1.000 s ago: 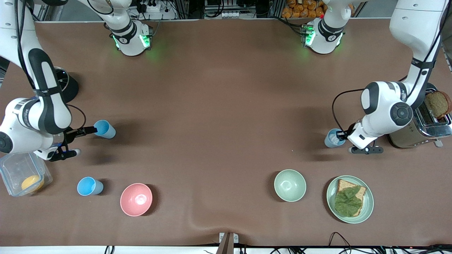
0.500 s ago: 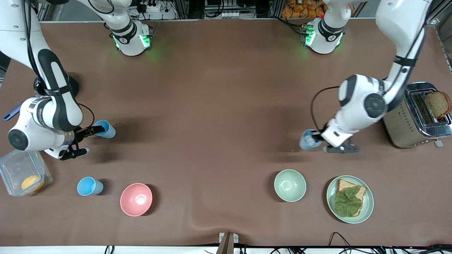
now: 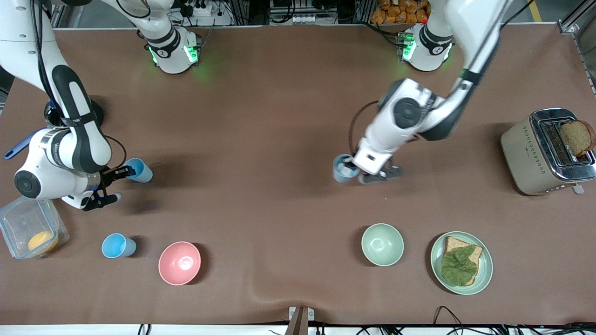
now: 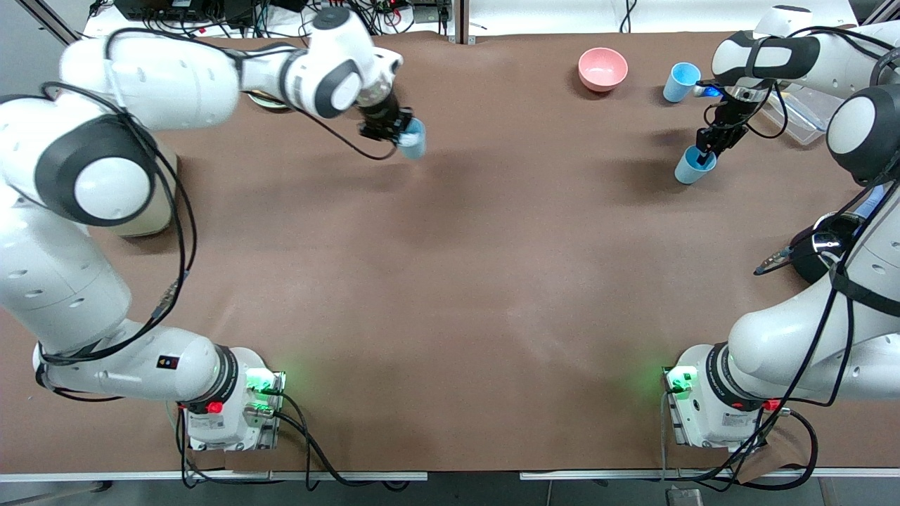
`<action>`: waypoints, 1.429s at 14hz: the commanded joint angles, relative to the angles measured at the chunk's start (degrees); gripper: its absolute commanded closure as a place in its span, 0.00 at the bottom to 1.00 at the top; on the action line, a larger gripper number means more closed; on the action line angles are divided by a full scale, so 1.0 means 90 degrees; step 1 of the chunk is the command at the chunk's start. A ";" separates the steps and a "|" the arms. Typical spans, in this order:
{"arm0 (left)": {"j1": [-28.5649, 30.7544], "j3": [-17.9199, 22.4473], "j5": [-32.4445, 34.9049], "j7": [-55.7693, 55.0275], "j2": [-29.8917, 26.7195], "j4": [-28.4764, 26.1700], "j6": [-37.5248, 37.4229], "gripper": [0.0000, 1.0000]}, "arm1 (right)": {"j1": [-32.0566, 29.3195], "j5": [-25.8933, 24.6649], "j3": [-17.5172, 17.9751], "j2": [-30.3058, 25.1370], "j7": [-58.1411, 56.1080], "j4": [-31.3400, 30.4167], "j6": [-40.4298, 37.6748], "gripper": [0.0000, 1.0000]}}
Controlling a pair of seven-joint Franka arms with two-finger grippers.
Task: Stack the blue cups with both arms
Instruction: 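Lift the cups and carry both toward the table middle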
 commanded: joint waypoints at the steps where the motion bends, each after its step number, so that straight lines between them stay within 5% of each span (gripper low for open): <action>1: -0.0577 0.0100 0.0015 -0.0819 0.0499 0.0575 -0.0028 1.00 | 0.0051 -0.0086 -0.0010 -0.0130 -0.0198 -0.0095 0.0036 1.00; 6: -0.1436 0.0237 0.0650 -0.2129 0.1162 0.1278 -0.0028 1.00 | 0.0275 -0.0087 0.0000 -0.0539 -0.0433 0.0362 -0.0733 1.00; 13: -0.2493 0.1106 0.0797 -0.2482 0.1603 0.1582 -0.0028 0.96 | 0.1280 0.0108 0.0029 -0.0540 0.0199 0.1711 -0.2171 1.00; 14: -0.2484 0.1106 0.0835 -0.2482 0.1613 0.1582 -0.0028 0.69 | 0.1436 0.0196 0.0029 -0.0530 0.0550 0.1721 -0.2171 1.00; 15: -0.2493 0.1116 0.0894 -0.2482 0.1613 0.1582 -0.0028 0.16 | 0.1554 0.0342 0.0029 -0.0530 0.0853 0.1721 -0.2191 1.00; 16: -0.2513 0.1174 0.1059 -0.2511 0.1584 0.1572 -0.0057 0.00 | 0.1662 0.0585 0.0029 -0.0530 0.1127 0.1721 -0.2278 1.00; 20: -0.2328 0.1223 0.1168 -0.2512 0.1010 0.1582 -0.0349 0.00 | 0.2412 0.1153 0.0029 -0.0492 0.2620 0.1780 -0.2328 1.00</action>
